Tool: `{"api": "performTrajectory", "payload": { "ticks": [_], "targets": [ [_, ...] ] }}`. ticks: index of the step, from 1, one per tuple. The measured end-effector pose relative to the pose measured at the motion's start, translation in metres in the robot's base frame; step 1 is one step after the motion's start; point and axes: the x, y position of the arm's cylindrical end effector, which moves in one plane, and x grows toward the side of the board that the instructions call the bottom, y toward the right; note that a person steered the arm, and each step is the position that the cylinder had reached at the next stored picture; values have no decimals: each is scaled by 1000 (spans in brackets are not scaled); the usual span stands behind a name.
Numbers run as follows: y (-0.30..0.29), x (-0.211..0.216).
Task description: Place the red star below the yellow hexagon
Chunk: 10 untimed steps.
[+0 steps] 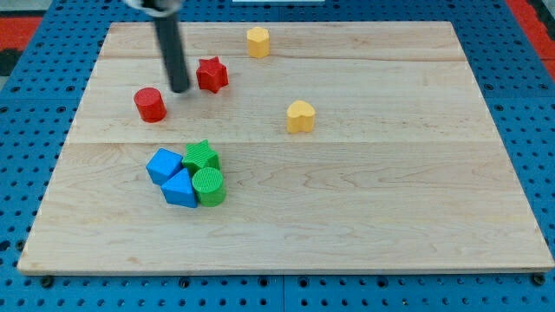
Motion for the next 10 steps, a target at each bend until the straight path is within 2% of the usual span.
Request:
{"api": "performTrajectory", "payload": {
  "ticks": [1,2,3,4,5,6,7,10],
  "targets": [
    [-19,-22],
    [58,-24],
    [103,-16],
    [52,-1],
    [76,44],
    [120,36],
    [136,35],
    [137,33]
  ]
}}
